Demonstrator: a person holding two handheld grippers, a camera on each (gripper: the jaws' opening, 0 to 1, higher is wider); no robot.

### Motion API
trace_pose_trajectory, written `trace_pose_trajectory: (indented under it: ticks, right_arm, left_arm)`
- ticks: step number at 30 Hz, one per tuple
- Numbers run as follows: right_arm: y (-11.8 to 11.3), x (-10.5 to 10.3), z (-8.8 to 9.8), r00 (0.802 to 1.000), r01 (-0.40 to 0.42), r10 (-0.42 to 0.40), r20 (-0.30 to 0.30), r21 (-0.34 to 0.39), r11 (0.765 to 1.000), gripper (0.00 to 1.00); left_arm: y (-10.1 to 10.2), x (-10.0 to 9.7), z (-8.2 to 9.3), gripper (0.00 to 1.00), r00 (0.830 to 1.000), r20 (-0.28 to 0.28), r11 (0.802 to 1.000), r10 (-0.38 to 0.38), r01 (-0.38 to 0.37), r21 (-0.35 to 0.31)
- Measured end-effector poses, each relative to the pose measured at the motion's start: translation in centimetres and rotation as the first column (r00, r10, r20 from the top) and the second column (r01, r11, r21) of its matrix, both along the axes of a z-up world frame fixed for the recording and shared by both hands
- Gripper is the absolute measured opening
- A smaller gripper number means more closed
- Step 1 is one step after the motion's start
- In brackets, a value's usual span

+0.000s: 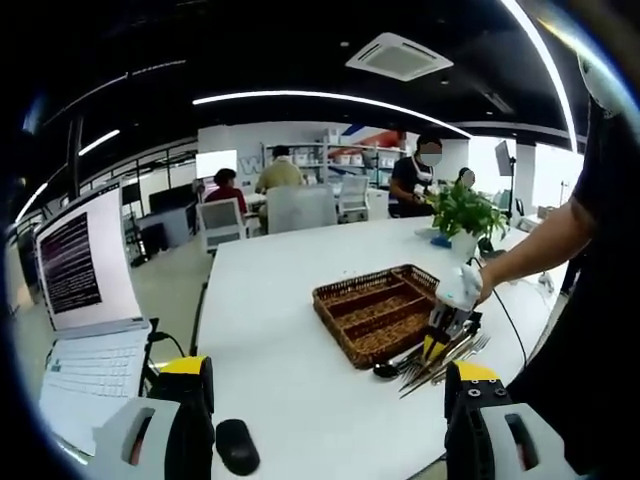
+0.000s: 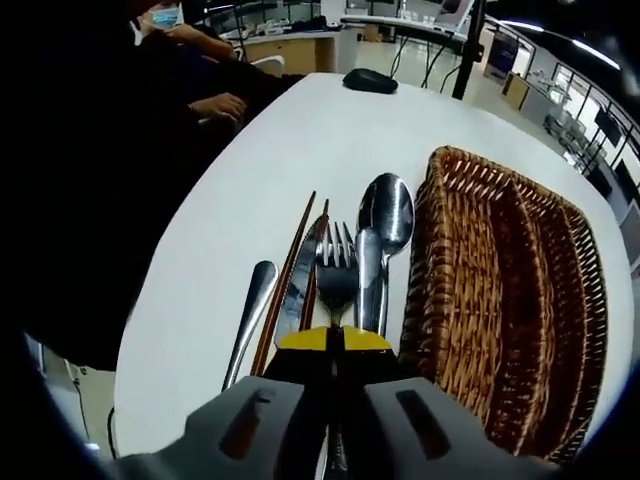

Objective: Arrange the knives, forks, and spoons in their matching storage slots by inserting each utensil handle-first until every utensil is classified and aligned in the correct compartment

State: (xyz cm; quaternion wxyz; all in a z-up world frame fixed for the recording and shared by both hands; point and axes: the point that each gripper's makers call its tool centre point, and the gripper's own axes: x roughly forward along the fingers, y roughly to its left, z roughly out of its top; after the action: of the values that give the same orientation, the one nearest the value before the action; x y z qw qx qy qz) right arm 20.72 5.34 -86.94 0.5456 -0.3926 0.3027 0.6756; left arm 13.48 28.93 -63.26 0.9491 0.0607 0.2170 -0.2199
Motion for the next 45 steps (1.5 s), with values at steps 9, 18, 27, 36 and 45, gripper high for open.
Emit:
trace_pose_trajectory:
  ticks: [9, 18, 27, 36, 45]
  right_arm:
    - [-0.2, 0.7, 1.1, 0.996, 0.084, -0.084, -0.007, -0.027, 0.996, 0.0]
    - [-0.6, 0.9, 2.8, 0.99, 0.142, -0.143, -0.007, -0.05, 0.989, 0.0]
    - [-0.8, 1.0, 5.4, 0.982, 0.186, -0.187, -0.01, -0.074, 0.98, 0.0]
    - [-1.0, 1.4, 9.1, 0.975, 0.219, -0.216, 0.045, -0.069, 0.973, 0.0]
    - [-1.0, 1.6, 12.8, 0.966, 0.241, -0.234, 0.108, -0.061, 0.969, 0.0]
  left_arm:
    - [-1.7, 1.3, -0.2, 1.0, 0.997, -0.018, 0.997, -0.078, 0.079, 0.017]
    - [-2.2, 3.0, -0.5, 1.0, 0.994, -0.01, 0.994, -0.107, 0.107, 0.008]
    - [-2.8, 4.5, -0.9, 1.0, 0.986, -0.011, 0.986, -0.166, 0.166, 0.001]
    - [-3.1, 5.6, -1.3, 1.0, 0.975, -0.011, 0.976, -0.22, 0.22, 0.001]
    - [-4.1, 6.2, -1.3, 1.0, 0.966, -0.003, 0.966, -0.259, 0.259, 0.012]
